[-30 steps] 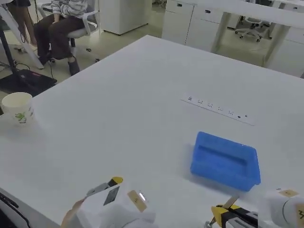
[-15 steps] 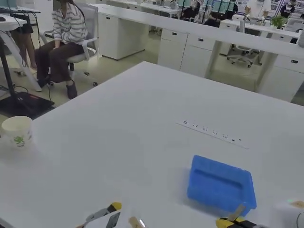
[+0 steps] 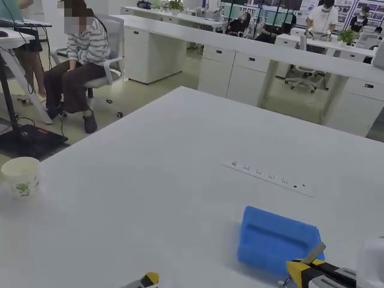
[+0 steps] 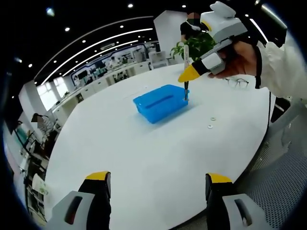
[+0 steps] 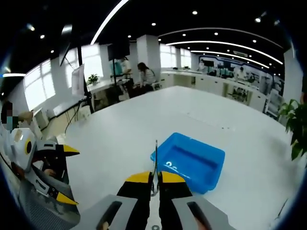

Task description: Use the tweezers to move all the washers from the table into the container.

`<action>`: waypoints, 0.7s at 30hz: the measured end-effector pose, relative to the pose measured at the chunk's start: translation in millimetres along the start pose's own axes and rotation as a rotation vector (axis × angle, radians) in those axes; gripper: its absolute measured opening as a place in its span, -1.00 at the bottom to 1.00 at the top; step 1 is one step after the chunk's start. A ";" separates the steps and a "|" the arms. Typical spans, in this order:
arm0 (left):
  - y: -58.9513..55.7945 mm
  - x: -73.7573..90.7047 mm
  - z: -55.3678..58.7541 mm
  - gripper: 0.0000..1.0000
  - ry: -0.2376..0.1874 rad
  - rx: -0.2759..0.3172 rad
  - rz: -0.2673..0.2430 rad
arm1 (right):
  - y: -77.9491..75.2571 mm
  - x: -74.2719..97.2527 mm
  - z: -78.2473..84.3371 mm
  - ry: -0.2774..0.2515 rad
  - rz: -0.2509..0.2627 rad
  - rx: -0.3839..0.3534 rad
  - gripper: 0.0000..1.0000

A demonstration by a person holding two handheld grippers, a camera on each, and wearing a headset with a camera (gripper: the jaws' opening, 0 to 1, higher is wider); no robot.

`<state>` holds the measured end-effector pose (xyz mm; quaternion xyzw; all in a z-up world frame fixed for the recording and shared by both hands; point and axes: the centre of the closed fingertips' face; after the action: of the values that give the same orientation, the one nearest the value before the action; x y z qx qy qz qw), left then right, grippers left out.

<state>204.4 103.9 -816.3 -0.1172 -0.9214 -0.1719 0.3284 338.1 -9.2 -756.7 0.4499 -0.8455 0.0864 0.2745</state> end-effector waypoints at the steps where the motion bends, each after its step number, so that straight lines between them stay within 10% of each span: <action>1: 0.1 0.0 0.1 0.65 0.000 -0.001 0.000 | -1.2 -0.9 -1.6 -0.003 0.000 -0.002 -0.98; 21: -7.9 -3.1 7.7 0.63 0.050 -0.040 0.030 | -39.5 -32.8 -33.7 -0.049 0.065 0.007 -0.97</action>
<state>199.8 99.4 -825.8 -0.1333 -0.9074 -0.1881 0.3514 397.6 4.6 -750.2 0.4251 -0.8658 0.0869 0.2491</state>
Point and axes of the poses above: the centre of the closed fingertips' face, and the gripper's own axes: x roughly backward along the fingers, y roughly to its left, z roughly out of its underside, and after that the axes turned 4 degrees about -z, right-handed
